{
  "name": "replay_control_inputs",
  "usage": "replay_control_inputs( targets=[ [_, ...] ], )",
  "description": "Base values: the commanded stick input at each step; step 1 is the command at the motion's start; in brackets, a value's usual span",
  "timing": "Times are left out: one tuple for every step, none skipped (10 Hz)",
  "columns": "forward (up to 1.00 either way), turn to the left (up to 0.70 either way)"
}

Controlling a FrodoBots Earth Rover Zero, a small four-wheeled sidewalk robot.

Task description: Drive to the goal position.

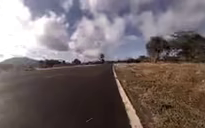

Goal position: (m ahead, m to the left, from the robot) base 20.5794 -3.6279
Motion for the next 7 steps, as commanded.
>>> replay_control_inputs(
  targets=[
    [0.50, 0.00],
    [0.50, 0.00],
    [0.50, 0.00],
    [0.50, 0.00],
    [0.50, 0.00],
    [0.50, 0.00],
    [0.50, 0.00]
  ],
)
